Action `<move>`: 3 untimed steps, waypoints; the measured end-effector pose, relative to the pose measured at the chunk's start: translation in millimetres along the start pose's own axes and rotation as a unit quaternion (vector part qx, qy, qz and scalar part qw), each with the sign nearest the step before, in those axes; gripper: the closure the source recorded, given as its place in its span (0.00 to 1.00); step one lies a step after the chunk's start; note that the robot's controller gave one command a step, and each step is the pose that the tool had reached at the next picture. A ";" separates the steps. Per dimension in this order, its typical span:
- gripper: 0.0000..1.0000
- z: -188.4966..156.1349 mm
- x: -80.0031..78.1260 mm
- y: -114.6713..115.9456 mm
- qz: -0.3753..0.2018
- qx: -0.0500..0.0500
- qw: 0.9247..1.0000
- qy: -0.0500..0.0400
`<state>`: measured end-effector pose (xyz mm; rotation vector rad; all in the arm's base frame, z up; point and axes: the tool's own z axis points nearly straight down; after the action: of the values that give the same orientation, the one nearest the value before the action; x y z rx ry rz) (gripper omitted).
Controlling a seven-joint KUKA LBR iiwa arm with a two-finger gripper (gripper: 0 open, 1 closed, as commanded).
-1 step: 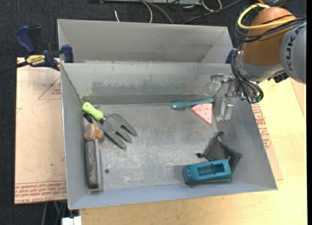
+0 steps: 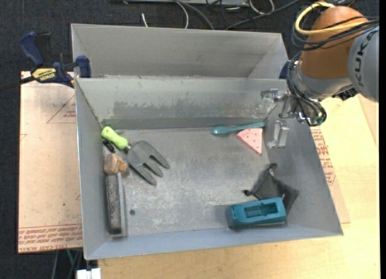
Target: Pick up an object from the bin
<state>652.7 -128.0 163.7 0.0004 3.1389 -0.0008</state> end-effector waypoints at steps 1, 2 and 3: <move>0.00 67.7 46.5 8.9 -0.191 0.000 0.982 -0.001; 0.00 68.5 64.8 0.3 -0.216 -0.001 0.976 -0.001; 0.00 63.7 89.4 8.4 -0.340 -0.002 0.941 0.000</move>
Offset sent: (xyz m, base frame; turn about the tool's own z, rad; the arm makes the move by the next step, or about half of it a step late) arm -0.0721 -0.0085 -0.0380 -0.3229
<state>563.4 -119.5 99.8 -1.0663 2.9535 0.0046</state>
